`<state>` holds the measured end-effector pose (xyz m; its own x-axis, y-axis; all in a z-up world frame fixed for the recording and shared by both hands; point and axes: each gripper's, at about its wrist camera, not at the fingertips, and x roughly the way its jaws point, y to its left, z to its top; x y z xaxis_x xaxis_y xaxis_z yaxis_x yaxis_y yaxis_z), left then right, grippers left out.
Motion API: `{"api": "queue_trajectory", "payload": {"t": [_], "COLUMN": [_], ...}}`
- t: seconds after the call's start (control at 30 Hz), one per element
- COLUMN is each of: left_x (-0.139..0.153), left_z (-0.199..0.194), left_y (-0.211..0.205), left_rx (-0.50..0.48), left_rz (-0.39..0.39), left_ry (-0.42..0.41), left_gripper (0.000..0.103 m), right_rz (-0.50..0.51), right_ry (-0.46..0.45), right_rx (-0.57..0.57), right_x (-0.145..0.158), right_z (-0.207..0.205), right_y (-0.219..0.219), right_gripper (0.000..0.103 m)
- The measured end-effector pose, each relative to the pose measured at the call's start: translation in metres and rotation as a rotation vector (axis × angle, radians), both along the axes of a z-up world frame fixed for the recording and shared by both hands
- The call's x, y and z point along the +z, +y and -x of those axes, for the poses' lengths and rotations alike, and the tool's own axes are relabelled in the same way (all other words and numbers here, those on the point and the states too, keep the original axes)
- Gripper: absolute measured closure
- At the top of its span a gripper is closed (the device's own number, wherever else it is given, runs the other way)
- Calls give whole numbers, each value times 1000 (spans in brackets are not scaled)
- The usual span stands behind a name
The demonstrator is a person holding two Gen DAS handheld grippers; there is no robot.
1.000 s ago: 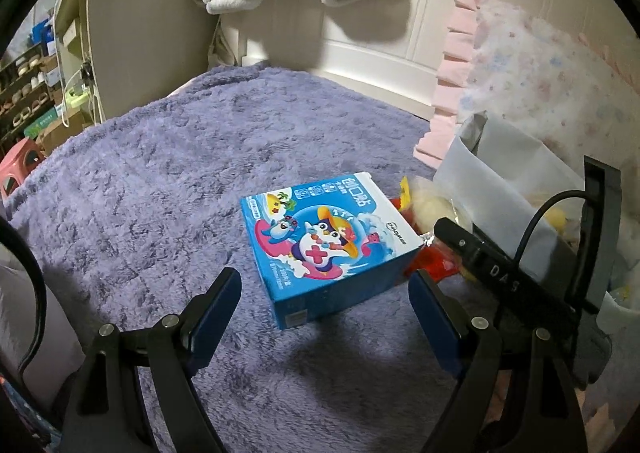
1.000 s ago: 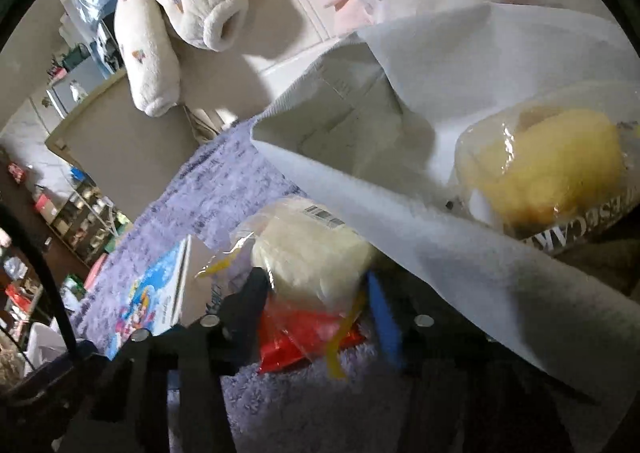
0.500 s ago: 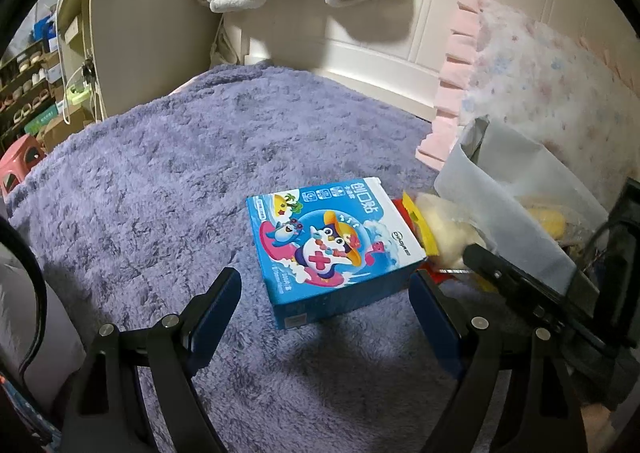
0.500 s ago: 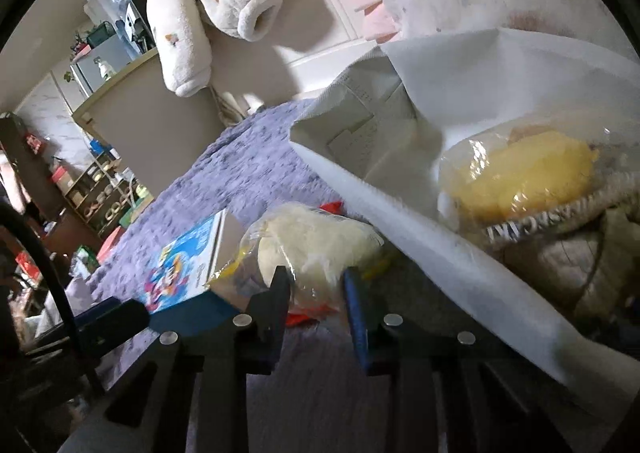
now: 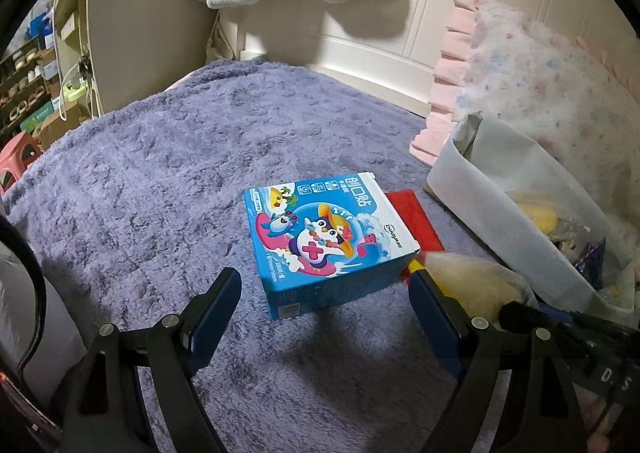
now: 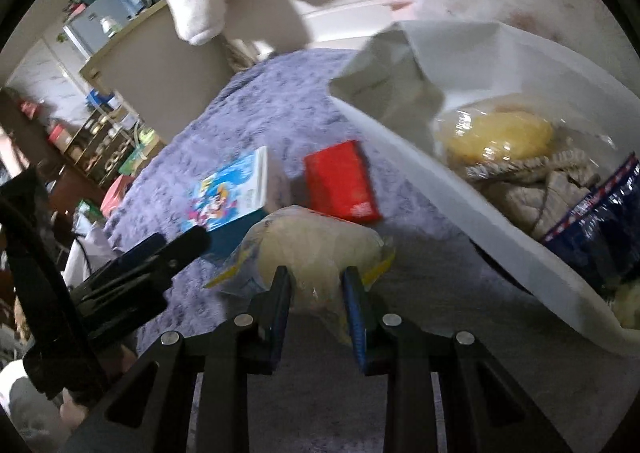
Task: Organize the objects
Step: 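Lower the bagged bun into the white tray and open the right gripper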
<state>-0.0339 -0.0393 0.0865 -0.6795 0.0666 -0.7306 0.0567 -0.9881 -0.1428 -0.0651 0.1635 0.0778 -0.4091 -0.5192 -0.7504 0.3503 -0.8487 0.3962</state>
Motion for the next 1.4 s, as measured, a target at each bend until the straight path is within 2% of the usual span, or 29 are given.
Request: {"api": "queue_trajectory", "payload": {"t": [0.13, 0.23, 0.47, 0.57, 0.73, 0.87, 1.0, 1.13, 1.2, 1.27, 1.33, 1.4], "left_x": [1, 3, 18, 27, 42, 49, 56, 51, 46, 43, 42, 42], "left_z": [0, -1, -10, -17, -31, -34, -35, -43, -44, -46, -47, -49], "left_y": [0, 1, 8, 17, 43, 67, 90, 107, 114, 119, 123, 125], "left_rx": [-3, -14, -87, -143, -247, -325, -343, -404, -423, -444, -458, -465], "left_rz": [-4, -17, -75, -100, -76, -93, -15, 32, 67, 76, 83, 87], "left_ry": [1, 14, 83, 129, 191, 195, 219, 228, 214, 210, 205, 207], "left_gripper": [18, 18, 18, 18, 18, 18, 18, 18, 18, 18, 18, 18], "right_rz": [-10, 23, 130, 143, 83, 106, 140, 265, 269, 273, 275, 246], "right_ry": [6, 23, 101, 168, 316, 307, 294, 291, 252, 261, 323, 382], "right_rx": [-3, -15, -39, -76, -182, -242, -311, -490, -573, -607, -619, -618], "right_x": [2, 11, 52, 73, 105, 107, 101, 83, 78, 82, 90, 98], "right_z": [4, 1, -11, -23, -39, -26, -14, 1, 4, 1, -8, -16], "right_y": [1, 9, 29, 38, 58, 76, 91, 126, 140, 146, 147, 144], "right_gripper": [78, 78, 78, 78, 78, 78, 78, 77, 76, 70, 56, 47]}}
